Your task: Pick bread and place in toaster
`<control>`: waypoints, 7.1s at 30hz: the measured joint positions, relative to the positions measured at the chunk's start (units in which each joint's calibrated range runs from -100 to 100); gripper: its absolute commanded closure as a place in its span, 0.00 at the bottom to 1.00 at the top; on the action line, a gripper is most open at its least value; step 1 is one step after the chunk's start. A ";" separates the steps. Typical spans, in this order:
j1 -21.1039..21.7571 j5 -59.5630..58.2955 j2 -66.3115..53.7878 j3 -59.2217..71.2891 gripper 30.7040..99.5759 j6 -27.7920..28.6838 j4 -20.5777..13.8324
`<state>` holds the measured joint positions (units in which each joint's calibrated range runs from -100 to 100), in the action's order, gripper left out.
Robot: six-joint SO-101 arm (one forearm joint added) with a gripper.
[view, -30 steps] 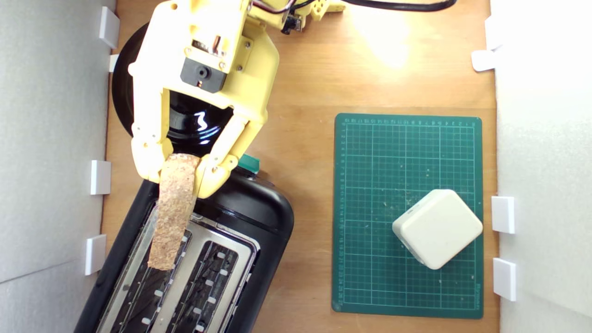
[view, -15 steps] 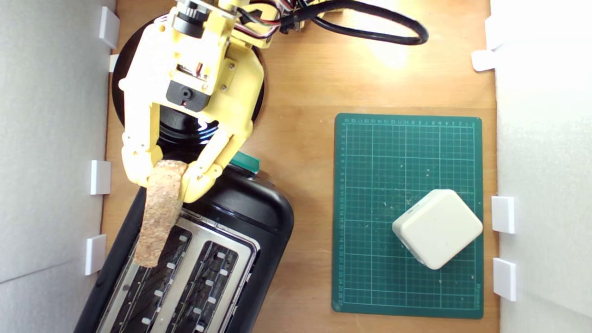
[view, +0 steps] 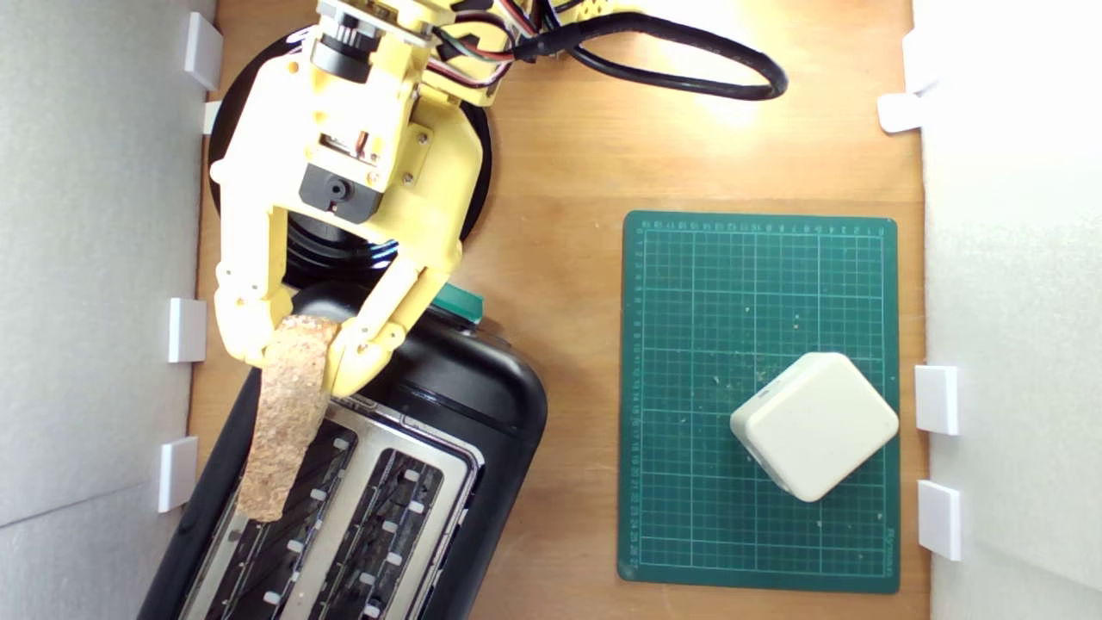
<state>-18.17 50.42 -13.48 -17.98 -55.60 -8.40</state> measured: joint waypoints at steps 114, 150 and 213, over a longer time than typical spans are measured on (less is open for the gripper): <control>-3.57 -2.71 23.60 -4.25 0.37 0.00 9.86; -2.47 -1.69 14.03 -2.59 0.34 -1.35 9.60; 12.72 5.59 -56.28 60.56 0.35 10.25 13.95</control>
<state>-5.45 56.02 -69.76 42.58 -45.36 5.55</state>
